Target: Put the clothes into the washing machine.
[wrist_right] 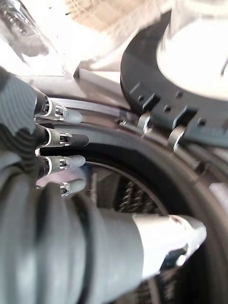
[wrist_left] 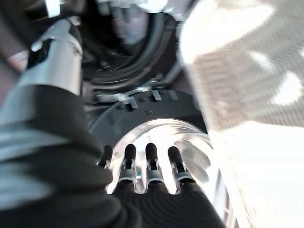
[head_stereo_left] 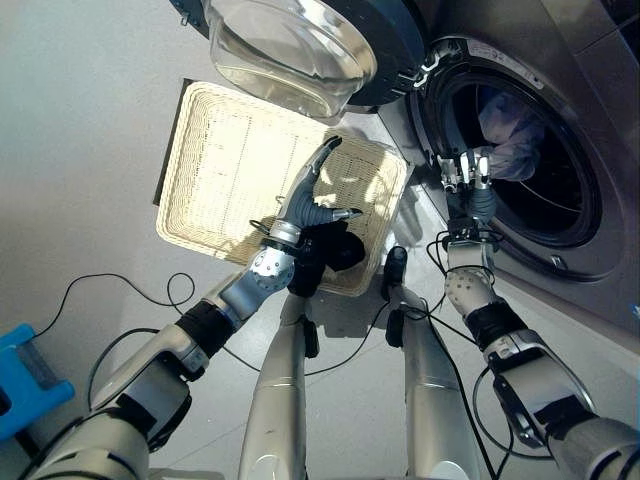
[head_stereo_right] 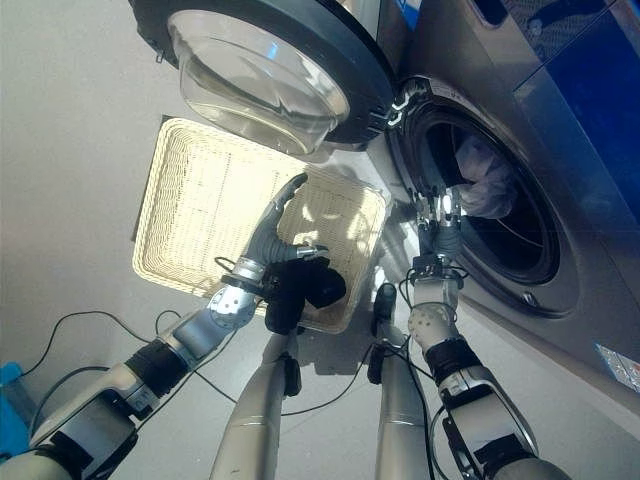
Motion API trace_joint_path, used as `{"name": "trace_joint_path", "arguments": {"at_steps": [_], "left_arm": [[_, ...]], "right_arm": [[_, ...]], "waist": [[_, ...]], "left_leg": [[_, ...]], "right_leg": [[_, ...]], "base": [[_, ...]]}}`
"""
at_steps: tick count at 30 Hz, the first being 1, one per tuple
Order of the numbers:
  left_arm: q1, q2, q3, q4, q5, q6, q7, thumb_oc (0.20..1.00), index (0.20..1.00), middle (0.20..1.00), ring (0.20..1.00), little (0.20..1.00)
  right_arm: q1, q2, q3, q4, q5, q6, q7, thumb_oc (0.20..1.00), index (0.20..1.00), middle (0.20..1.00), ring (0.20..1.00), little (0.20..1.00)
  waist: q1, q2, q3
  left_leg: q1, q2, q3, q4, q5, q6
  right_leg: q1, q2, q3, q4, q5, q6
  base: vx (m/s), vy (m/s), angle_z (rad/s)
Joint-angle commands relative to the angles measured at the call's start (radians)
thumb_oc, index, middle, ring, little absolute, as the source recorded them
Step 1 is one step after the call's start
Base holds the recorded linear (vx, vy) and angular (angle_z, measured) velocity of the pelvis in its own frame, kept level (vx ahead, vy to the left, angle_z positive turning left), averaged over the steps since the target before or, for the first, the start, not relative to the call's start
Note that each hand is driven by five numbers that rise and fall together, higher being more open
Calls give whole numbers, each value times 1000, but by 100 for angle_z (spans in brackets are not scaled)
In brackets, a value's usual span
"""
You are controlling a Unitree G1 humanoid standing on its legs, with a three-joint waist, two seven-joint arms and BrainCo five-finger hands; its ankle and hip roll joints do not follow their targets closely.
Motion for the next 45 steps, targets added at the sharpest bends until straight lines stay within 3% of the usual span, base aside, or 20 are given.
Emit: {"name": "trace_joint_path", "arguments": {"at_steps": [1,9,19,26,29,36,38,40,41,45], "left_arm": [[27,10,36,-12,16,153,19,1000,1000,1000,1000,1000],[89,25,46,-5,5,283,9,1000,1000,1000,1000,1000],[94,-29,-12,-15,-41,409,-126,1000,1000,1000,1000,1000],[69,-54,-48,19,-58,433,-151,1000,1000,1000,1000,1000],[23,-108,-63,105,-84,457,-150,1000,1000,1000,1000,1000],[-36,-162,-79,229,13,565,-197,1000,1000,1000,1000,1000],[-56,-182,-96,300,79,633,-233,1000,1000,1000,1000,1000],[-59,-185,-100,312,101,648,-237,1000,1000,1000,1000,1000],[-78,-201,-118,379,183,693,-219,1000,1000,1000,1000,1000],[-105,-223,-140,464,240,759,-244,1000,1000,1000,1000,1000]], "right_arm": [[3,-45,-13,-74,-160,-76,-73,1000,1000,1000,1000,1000],[75,-46,-8,-123,-178,-50,-70,1000,1000,1000,1000,1000],[53,-26,-16,-66,-138,-28,-78,1000,1000,1000,1000,1000],[37,-22,-18,-43,-110,-19,-70,1000,1000,1000,1000,1000],[15,-4,-11,-17,-94,-18,-73,1000,1000,1000,1000,1000],[-7,17,-11,5,-58,-16,-62,1000,1000,1000,1000,1000],[-13,24,-2,16,-39,-25,-53,1000,1000,1000,1000,1000],[-15,24,0,19,-31,-26,-47,1000,1000,1000,1000,1000],[-24,33,12,33,3,-36,-32,1000,1000,1000,1000,1000],[-35,46,21,45,32,-45,-13,1000,1000,1000,1000,1000]], "waist": [[-11,34,-22],[-13,37,-22],[0,32,-22],[-3,26,-22],[-13,11,-22],[-26,-6,-22],[-31,-14,-22],[-32,-15,-22],[-36,-24,-22],[-45,-38,-22]], "left_leg": [[-8,-67,64,54,-56,38],[-18,-67,66,52,-55,40],[-21,-71,53,50,-51,49],[-22,-72,53,48,-50,51],[-22,-67,62,43,-47,53],[-22,-63,70,43,-45,51],[-19,-61,72,40,-43,49],[-18,-60,73,39,-43,49],[-17,-57,75,37,-42,47],[-23,-50,76,36,-40,43]], "right_leg": [[45,71,-50,-44,44,31],[36,72,-48,-46,42,34],[40,64,-63,-46,53,41],[39,64,-66,-50,62,45],[34,70,-58,-55,73,48],[31,75,-47,-59,82,51],[34,76,-45,-67,87,53],[35,77,-45,-68,88,53],[36,78,-44,-73,91,54],[31,84,-37,-77,96,55]], "base": [[5,44,-4],[0,3,0],[0,-9,1],[-1,-4,2],[0,0,0],[0,0,0],[0,0,0],[0,0,0],[0,0,0],[-12,-6,-5]]}}
